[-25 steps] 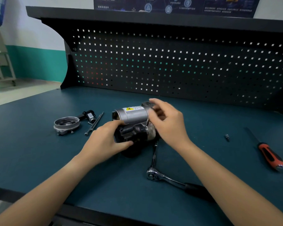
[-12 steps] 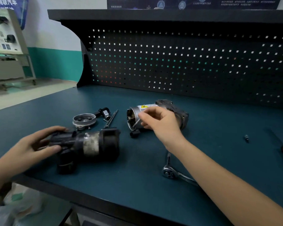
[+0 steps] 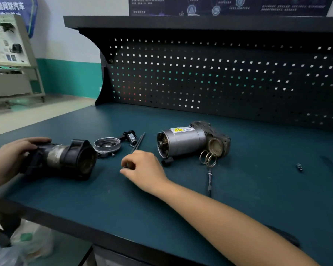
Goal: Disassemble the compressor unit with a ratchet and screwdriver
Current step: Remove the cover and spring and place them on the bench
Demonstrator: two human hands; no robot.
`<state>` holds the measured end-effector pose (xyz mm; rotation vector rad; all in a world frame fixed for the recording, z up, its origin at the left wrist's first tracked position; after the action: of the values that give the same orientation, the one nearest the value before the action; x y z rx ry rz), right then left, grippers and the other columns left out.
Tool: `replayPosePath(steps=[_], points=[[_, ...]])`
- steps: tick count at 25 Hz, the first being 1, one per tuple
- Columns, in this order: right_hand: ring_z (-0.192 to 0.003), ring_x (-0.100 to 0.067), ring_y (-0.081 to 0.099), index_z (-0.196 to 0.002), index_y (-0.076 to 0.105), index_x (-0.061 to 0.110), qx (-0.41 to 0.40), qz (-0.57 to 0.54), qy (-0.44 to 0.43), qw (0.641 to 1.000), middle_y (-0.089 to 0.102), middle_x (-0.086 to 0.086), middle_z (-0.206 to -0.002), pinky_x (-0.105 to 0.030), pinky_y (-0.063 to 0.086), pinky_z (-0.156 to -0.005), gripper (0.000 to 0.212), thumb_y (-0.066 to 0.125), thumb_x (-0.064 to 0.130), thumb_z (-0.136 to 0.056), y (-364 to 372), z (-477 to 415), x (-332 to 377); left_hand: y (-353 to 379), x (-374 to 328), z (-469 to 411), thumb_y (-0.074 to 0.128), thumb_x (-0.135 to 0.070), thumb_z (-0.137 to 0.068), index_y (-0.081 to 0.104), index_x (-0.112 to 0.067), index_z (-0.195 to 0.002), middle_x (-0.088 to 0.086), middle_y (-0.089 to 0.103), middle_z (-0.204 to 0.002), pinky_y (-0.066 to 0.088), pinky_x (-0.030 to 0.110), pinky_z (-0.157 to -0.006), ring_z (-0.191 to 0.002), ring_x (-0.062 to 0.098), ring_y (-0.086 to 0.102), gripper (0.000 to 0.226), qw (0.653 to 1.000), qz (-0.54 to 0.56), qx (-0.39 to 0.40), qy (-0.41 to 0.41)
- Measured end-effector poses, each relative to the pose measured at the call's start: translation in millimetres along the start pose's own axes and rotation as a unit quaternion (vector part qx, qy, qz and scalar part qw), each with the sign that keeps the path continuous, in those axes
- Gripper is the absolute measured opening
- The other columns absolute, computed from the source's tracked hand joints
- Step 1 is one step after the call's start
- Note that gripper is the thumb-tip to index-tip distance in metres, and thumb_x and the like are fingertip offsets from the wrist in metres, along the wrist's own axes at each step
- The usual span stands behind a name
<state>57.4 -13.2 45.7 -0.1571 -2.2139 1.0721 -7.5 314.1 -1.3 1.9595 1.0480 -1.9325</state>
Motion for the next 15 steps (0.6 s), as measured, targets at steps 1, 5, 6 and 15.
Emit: replayPosePath(steps=[1, 5, 6, 15], points=[[-0.092, -0.024, 0.056, -0.096, 0.070, 0.012, 0.004, 0.012, 0.007, 1.000, 0.062, -0.007, -0.096, -0.027, 0.040, -0.075, 0.015, 0.064, 0.018, -0.084, 8, -7, -1, 3, -6, 2, 0.044, -0.011, -0.091, 0.064, -0.017, -0.112, 0.011, 0.060, -0.123, 0.037, 0.051, -0.105, -0.117, 0.030, 0.053, 0.029, 1.000, -0.010, -0.013, -0.001], [-0.099, -0.025, 0.057, -0.099, 0.069, 0.011, -0.020, 0.017, 0.066, 0.998, 0.066, -0.006, -0.103, -0.028, 0.042, -0.079, 0.018, 0.063, 0.022, -0.086, 22, -27, -17, 14, -52, 14, 0.051, -0.018, -0.094, 0.068, -0.016, -0.093, 0.002, 0.067, -0.099, 0.047, 0.023, -0.077, -0.078, 0.001, 0.061, 0.017, 0.993, -0.044, -0.094, 0.064], [-0.100, -0.024, 0.058, -0.100, 0.069, 0.012, -0.025, 0.021, 0.072, 0.997, 0.067, -0.005, -0.103, -0.029, 0.043, -0.080, 0.019, 0.063, 0.024, -0.087, 24, -30, -19, 19, -59, 14, 0.055, -0.019, -0.093, 0.068, -0.015, -0.091, 0.002, 0.068, -0.095, 0.045, 0.020, -0.073, -0.071, -0.003, 0.058, 0.014, 0.989, -0.067, -0.101, 0.082], [-0.111, -0.024, 0.053, -0.116, 0.065, 0.015, 0.002, 0.084, 0.038, 0.996, 0.066, -0.006, -0.113, -0.033, 0.038, -0.092, 0.028, 0.056, 0.025, -0.091, 43, -41, -21, 51, -102, 76, 0.044, -0.049, -0.082, 0.067, -0.013, -0.098, 0.007, 0.067, -0.109, 0.029, 0.055, -0.100, -0.106, 0.028, 0.059, 0.045, 0.921, -0.248, -0.192, 0.233]])
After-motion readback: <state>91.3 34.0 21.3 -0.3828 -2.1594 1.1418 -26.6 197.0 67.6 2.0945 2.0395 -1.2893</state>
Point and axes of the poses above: each hand's wrist, its own z-axis away from the middle knuckle, its own y-axis out of the palm, x = y × z, the point moved 9 cm from there along -z, towards the middle knuckle
